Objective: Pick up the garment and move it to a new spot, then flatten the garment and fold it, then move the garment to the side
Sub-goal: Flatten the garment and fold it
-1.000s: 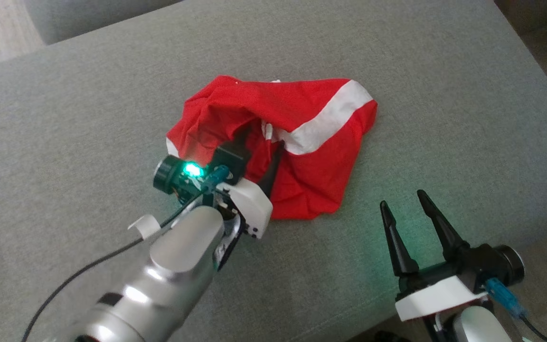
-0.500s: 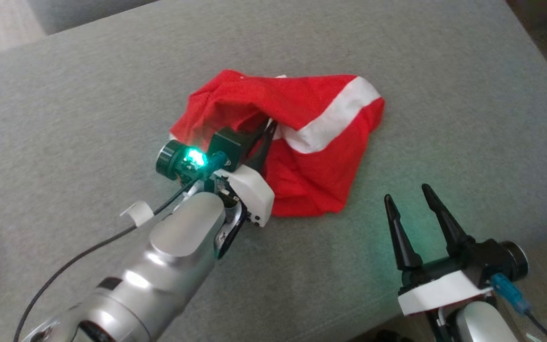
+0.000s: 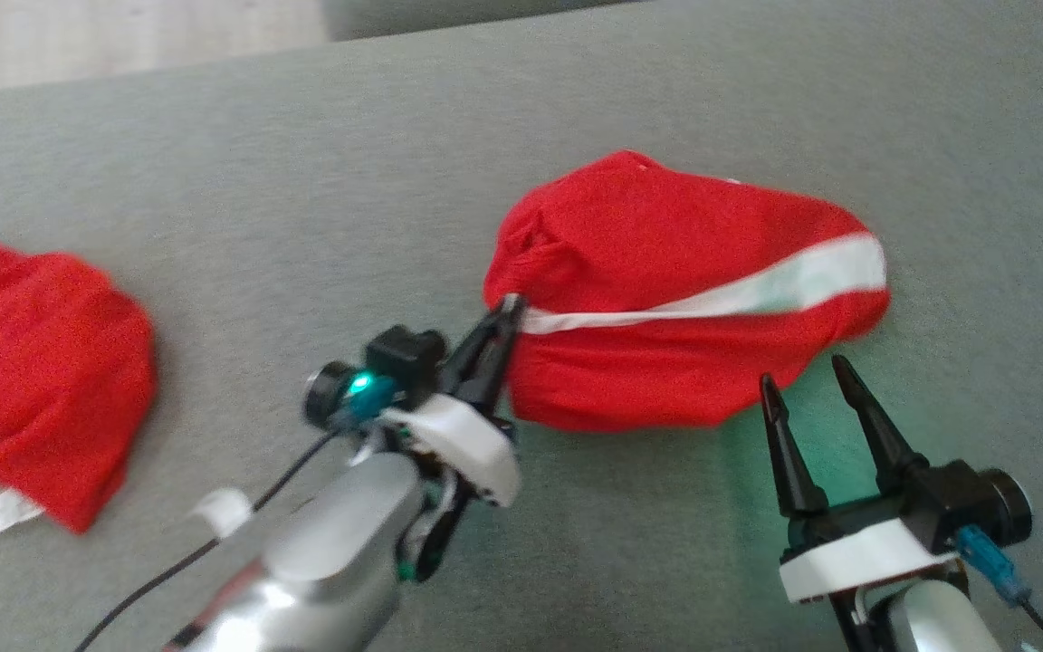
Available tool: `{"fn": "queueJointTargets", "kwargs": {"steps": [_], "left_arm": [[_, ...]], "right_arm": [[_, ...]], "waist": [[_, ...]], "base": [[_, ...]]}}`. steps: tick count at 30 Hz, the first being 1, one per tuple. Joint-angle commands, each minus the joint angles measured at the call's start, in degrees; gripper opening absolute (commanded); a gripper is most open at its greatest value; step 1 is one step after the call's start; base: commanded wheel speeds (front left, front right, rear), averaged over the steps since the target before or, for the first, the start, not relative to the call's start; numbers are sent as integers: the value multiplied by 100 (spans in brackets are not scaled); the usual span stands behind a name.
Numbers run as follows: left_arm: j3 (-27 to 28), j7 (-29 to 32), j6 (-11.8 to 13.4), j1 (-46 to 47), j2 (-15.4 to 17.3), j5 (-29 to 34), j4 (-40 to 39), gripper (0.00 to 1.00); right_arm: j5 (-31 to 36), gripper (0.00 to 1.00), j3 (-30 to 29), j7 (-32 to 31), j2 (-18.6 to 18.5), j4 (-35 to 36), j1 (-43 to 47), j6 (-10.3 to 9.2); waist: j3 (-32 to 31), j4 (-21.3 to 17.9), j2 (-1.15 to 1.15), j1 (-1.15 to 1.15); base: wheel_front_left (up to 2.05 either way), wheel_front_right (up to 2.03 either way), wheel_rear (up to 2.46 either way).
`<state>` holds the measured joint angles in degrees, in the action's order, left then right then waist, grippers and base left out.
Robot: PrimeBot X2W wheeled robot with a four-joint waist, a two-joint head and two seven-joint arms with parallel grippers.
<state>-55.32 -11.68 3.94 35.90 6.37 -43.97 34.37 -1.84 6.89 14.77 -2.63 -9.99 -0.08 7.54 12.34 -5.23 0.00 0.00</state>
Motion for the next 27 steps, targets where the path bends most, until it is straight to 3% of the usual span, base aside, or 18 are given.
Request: {"fn": "queueJointTargets", "kwargs": {"steps": [1,6,13,27], "left_arm": [[280,-94,103,46,246,-40,-298,0],[638,-118,479,-417,969,-193,-1083,0],[1103,-100,734,-831,1750,-458,-1833,0],[1131,-126,840,-901,1783,-478,-2091,0]], "right_arm": [[40,100,98,23,-25,149,42,-5],[-8,100,-20,23,-25,141,110,-5],[-317,100,-19,23,-25,-159,83,-5],[-1249,100,644,23,-27,-1367,-233,-5]], "waist": [[-233,458,0,0],[-305,799,0,0],[-263,993,0,0],[-163,1116,0,0]], "base": [[0,0,0],[0,0,0],[0,0,0],[0,0,0]]}}
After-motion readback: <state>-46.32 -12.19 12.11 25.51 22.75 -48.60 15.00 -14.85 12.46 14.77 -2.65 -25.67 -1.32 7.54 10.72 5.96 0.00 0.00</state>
